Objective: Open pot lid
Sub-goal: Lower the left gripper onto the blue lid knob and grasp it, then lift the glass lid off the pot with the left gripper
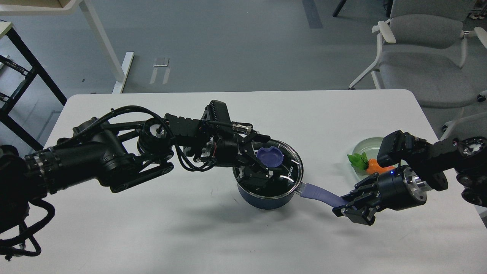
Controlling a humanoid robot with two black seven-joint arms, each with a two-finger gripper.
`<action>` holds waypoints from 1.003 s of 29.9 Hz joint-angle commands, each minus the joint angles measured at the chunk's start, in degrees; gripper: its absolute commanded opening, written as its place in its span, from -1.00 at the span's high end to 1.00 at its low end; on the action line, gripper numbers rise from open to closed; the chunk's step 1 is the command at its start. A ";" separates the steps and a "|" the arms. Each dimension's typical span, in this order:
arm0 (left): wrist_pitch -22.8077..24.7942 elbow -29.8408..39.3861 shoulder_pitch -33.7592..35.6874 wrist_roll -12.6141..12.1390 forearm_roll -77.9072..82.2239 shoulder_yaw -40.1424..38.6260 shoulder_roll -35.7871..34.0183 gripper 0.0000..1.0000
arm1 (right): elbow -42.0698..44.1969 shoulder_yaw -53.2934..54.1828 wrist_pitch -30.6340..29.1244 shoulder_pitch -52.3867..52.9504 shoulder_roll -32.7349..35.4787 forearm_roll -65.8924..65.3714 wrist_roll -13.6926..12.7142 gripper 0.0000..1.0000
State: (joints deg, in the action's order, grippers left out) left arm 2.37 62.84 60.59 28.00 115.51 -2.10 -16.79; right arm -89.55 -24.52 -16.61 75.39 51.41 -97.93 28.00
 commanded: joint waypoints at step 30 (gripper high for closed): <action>-7.28 4.04 5.42 0.00 -1.52 -0.27 -12.20 0.31 | -0.01 -0.09 -0.01 -0.25 0.45 0.02 0.00 0.31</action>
State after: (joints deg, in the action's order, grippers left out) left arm -2.00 66.83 65.32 28.00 114.18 -2.86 -25.08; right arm -89.56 -24.61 -16.61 75.14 51.85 -97.91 28.00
